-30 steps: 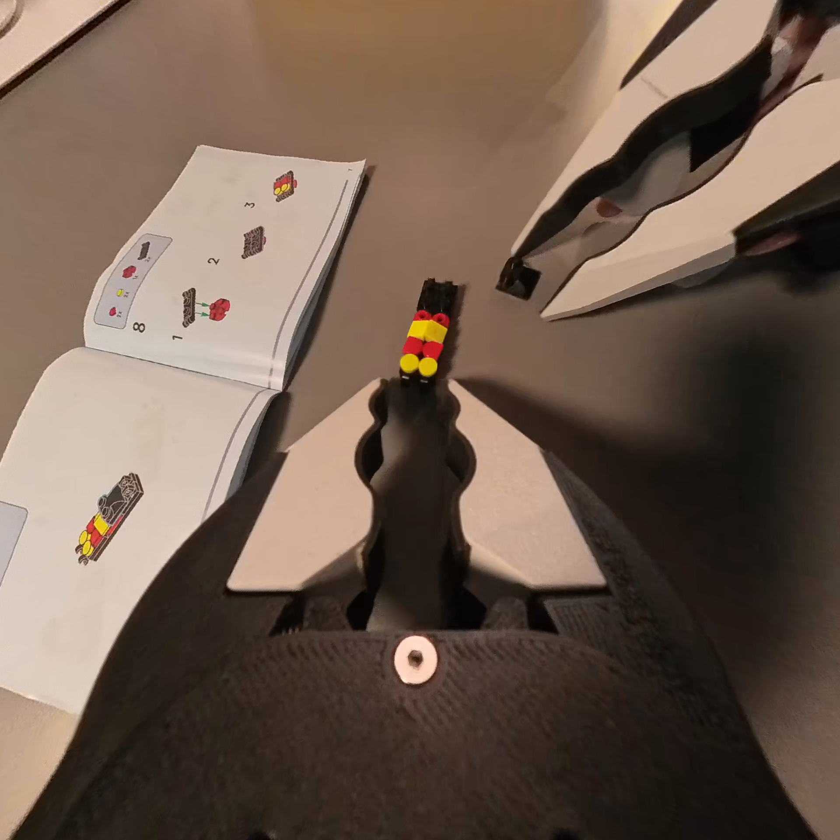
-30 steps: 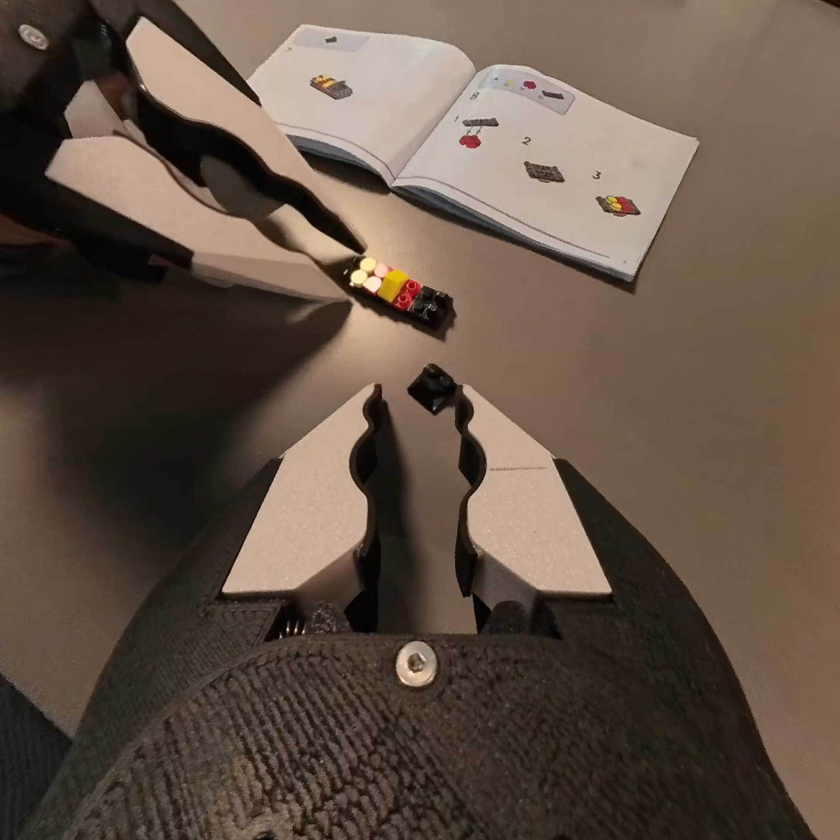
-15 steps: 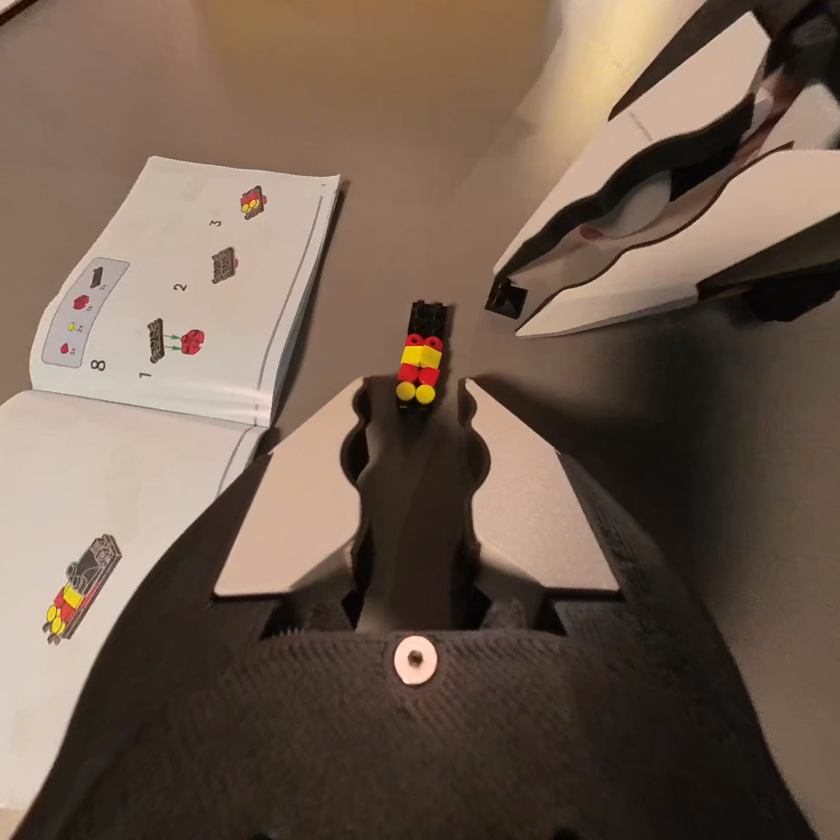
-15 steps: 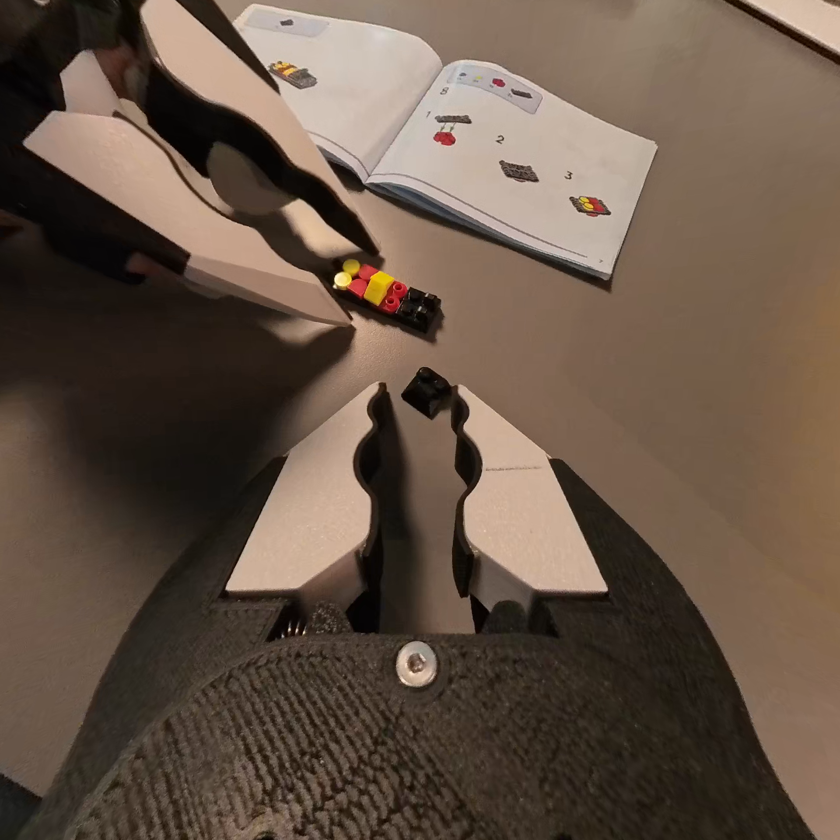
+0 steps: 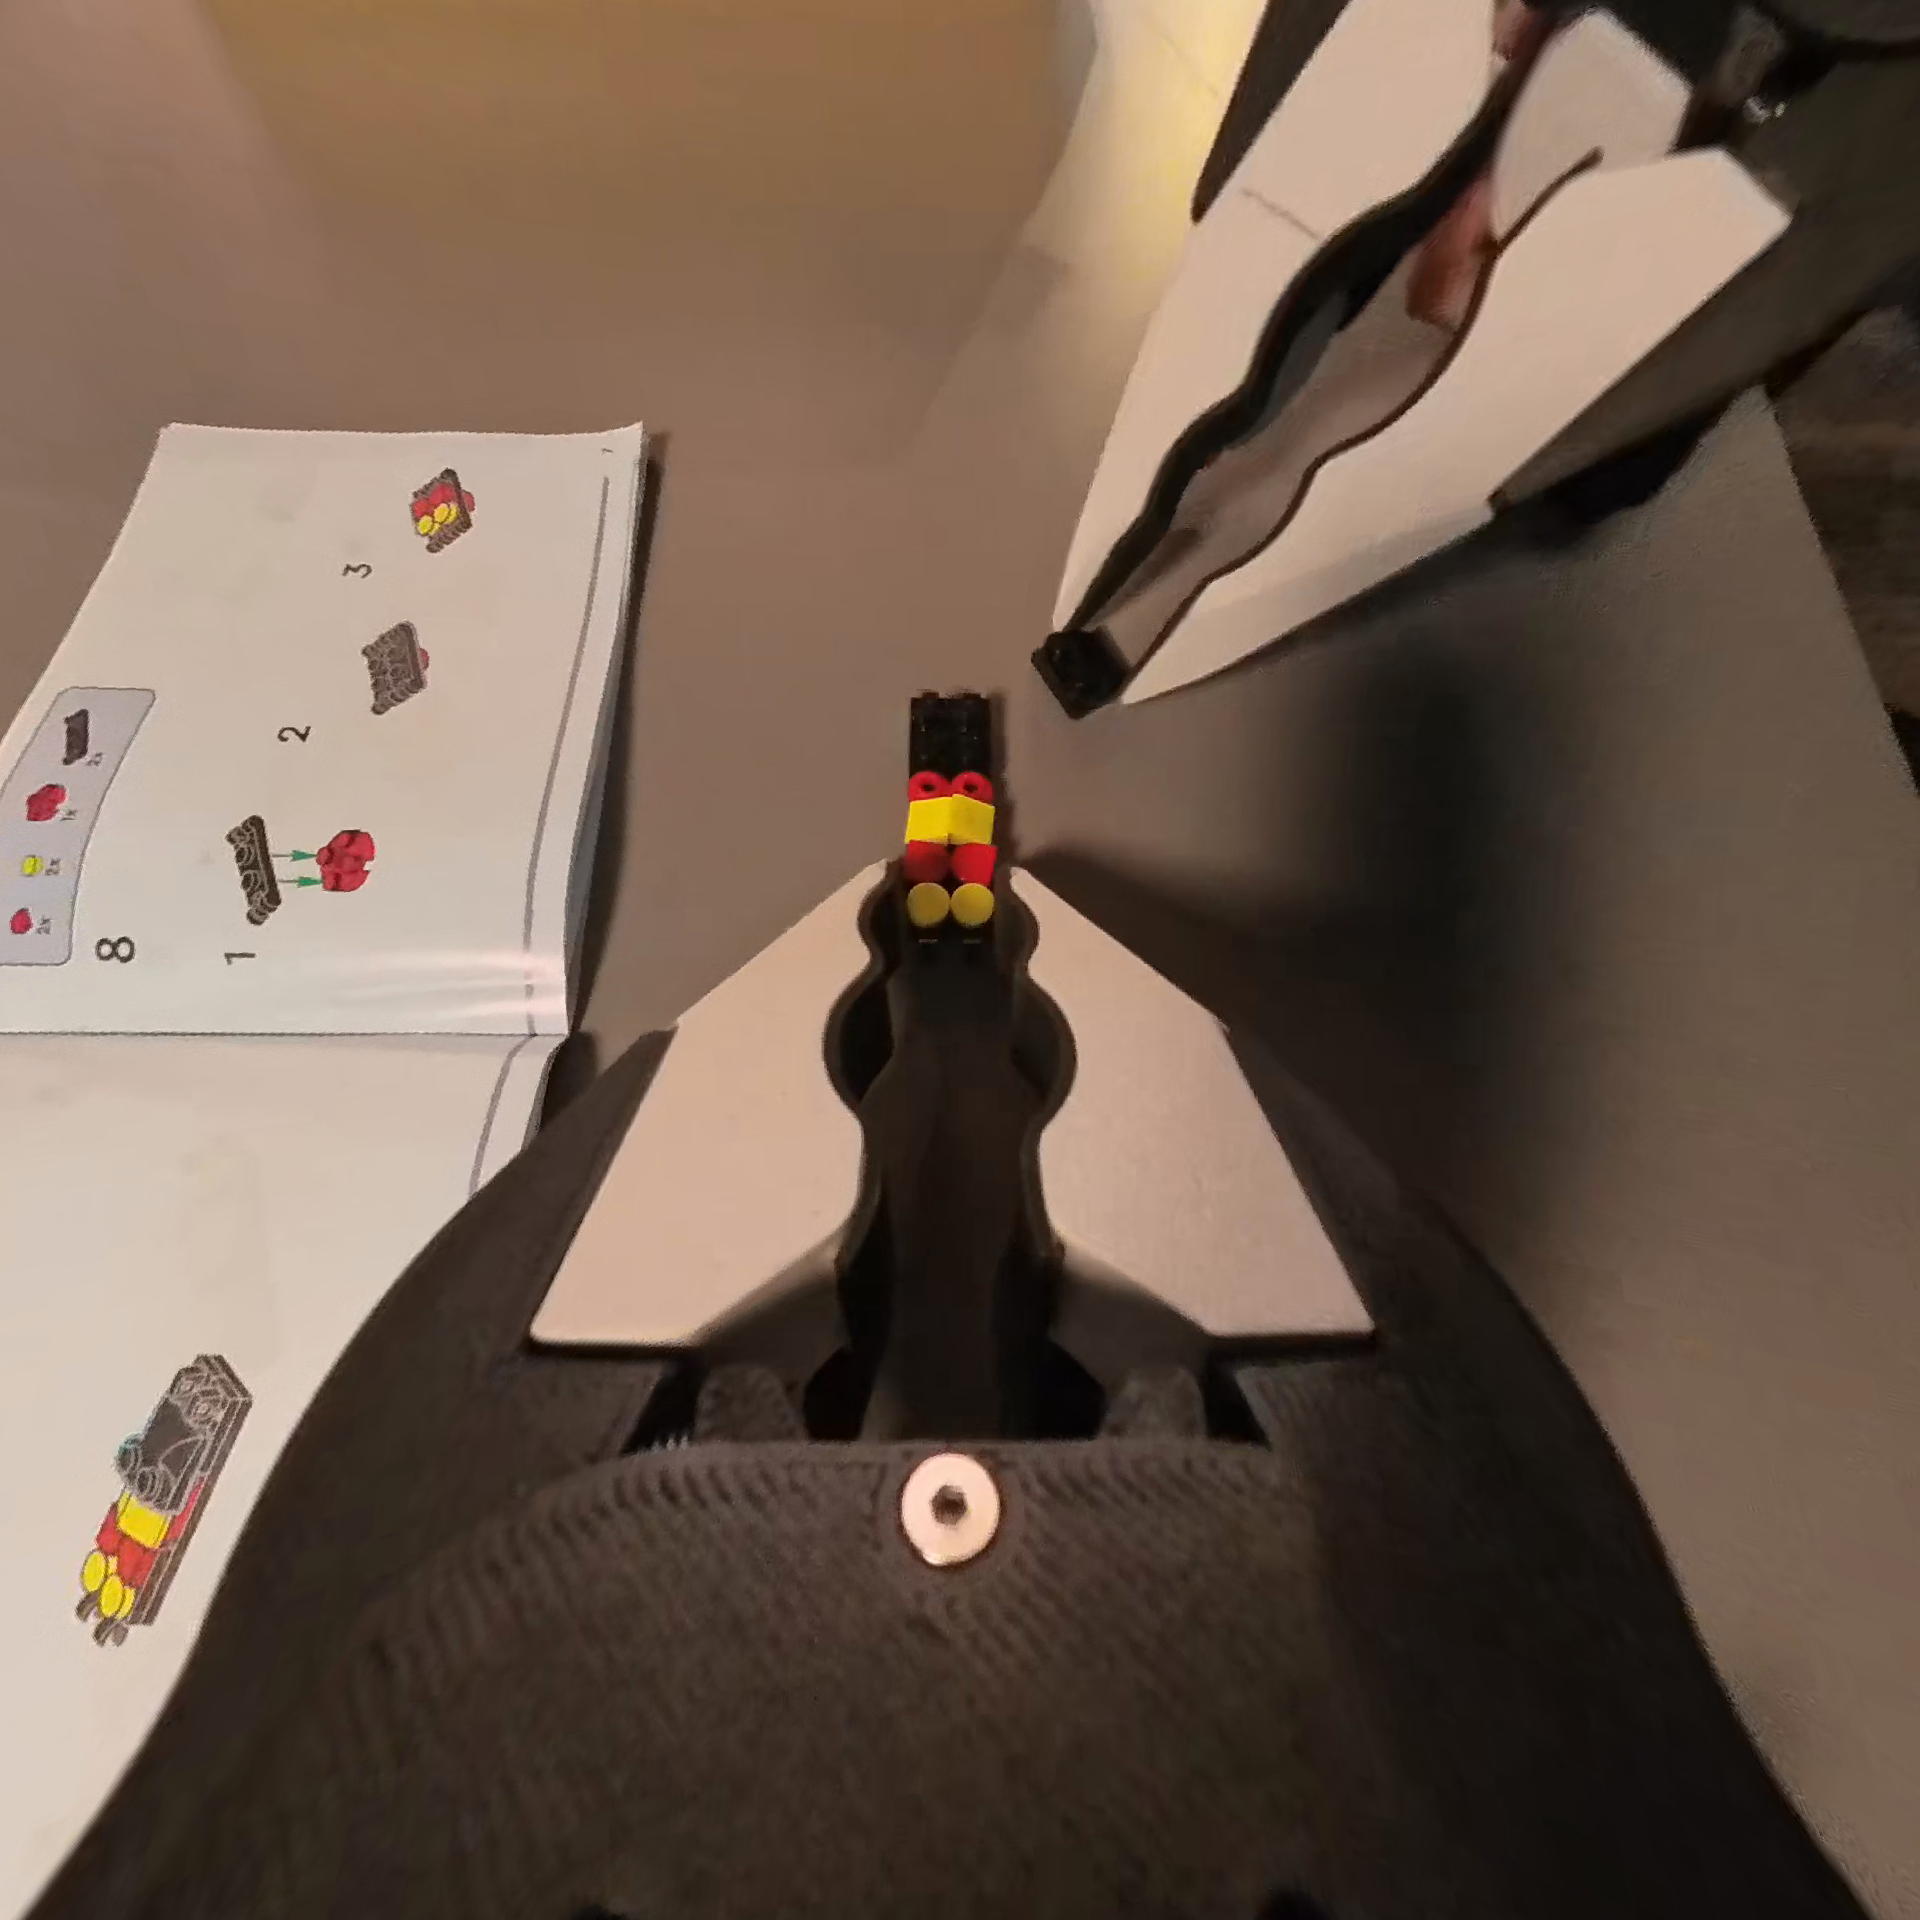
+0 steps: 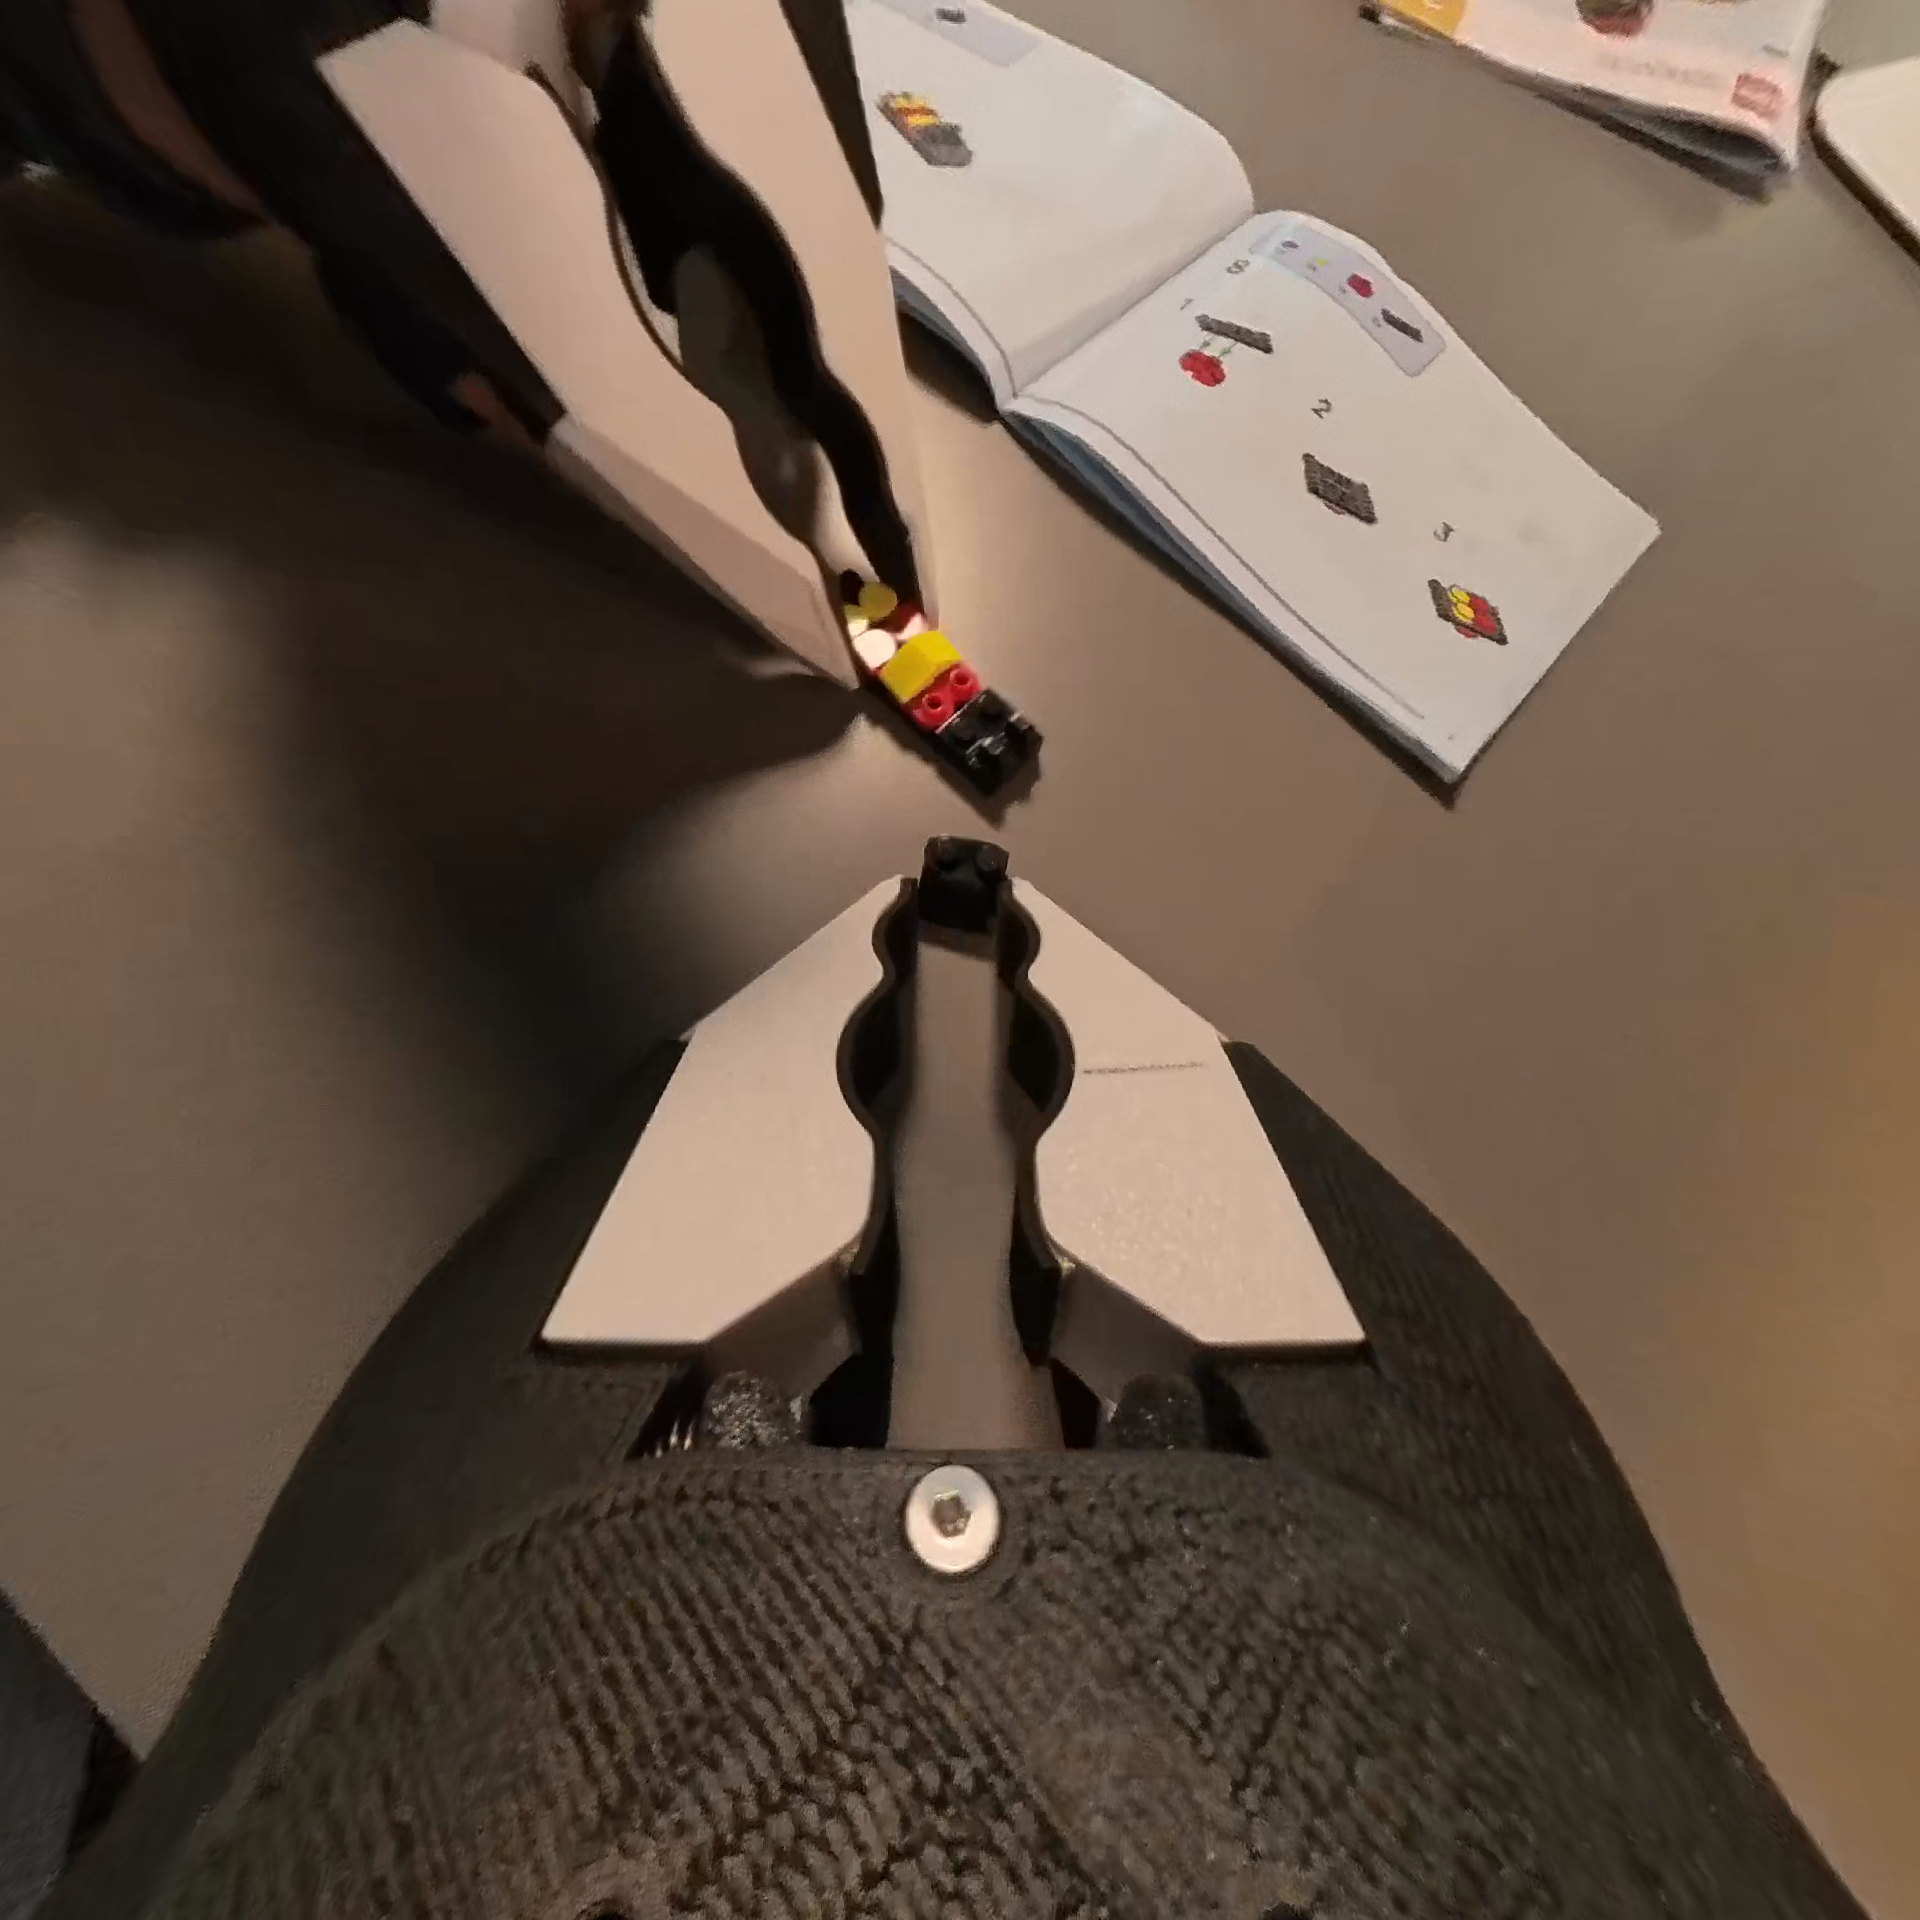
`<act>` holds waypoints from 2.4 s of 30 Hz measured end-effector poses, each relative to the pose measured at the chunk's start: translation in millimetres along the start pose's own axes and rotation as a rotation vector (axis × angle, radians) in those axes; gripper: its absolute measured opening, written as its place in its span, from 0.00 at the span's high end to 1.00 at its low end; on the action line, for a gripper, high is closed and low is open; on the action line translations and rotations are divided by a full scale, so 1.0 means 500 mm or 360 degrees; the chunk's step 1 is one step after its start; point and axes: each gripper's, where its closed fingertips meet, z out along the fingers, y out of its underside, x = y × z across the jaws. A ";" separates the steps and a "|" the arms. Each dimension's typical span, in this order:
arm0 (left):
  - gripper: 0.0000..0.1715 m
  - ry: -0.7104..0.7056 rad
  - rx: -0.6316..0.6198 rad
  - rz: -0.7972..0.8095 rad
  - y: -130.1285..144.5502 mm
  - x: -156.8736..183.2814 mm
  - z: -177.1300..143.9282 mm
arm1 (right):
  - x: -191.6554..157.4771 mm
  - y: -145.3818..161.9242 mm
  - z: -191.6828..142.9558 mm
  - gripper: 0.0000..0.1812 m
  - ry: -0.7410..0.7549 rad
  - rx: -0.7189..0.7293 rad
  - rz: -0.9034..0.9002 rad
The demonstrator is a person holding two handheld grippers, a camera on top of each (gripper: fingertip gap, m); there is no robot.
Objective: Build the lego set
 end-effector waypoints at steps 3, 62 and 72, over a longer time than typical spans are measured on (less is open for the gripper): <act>0.90 0.0116 -0.0005 0.0041 0.001 0.020 -0.001 | -0.014 -0.021 -0.011 0.93 -0.0162 0.0136 -0.0206; 0.91 0.0351 0.0269 -0.0148 -0.038 0.028 -0.041 | -0.002 -0.099 0.028 0.93 0.0977 0.0214 -0.1865; 0.91 0.0252 0.0240 -0.0112 -0.034 0.021 -0.034 | 0.003 -0.095 0.035 0.93 0.0930 0.0228 -0.1775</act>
